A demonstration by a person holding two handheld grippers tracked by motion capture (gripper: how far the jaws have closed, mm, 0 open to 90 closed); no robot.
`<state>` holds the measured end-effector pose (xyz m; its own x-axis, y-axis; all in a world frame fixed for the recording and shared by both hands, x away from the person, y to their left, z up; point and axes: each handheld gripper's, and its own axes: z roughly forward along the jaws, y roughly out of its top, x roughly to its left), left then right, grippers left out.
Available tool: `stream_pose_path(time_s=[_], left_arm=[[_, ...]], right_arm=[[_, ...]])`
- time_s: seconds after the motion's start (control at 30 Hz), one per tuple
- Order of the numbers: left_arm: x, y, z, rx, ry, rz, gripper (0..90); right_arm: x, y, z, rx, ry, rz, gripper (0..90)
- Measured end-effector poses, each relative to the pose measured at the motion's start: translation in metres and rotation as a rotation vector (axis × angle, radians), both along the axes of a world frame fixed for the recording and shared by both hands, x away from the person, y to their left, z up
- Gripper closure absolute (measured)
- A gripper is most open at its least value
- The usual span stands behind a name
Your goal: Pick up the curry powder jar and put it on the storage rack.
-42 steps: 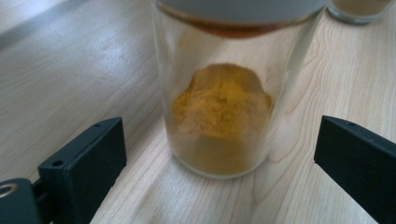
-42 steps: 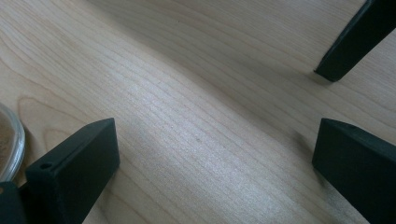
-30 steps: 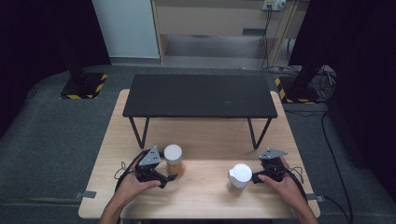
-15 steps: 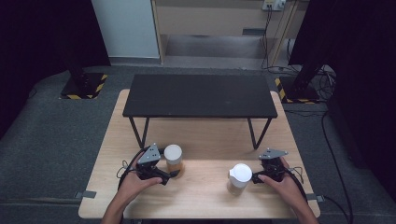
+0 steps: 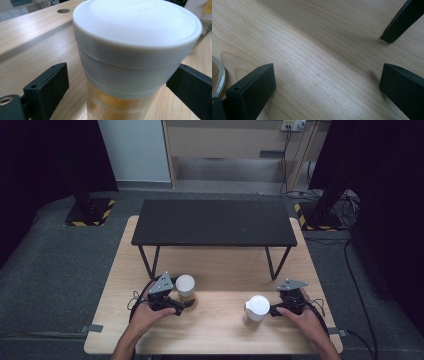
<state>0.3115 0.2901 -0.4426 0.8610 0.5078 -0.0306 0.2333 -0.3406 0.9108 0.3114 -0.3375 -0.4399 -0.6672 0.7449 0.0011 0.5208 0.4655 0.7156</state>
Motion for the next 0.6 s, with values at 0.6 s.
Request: stream_pose_path(time_s=[0.6], left_arm=[[-0.0013, 0.0022, -0.0043, -0.077, -0.036, -0.013, 14.1]], right_arm=[[0.0000, 0.0000, 0.0000, 0.000, 0.000, 0.000, 1.4]])
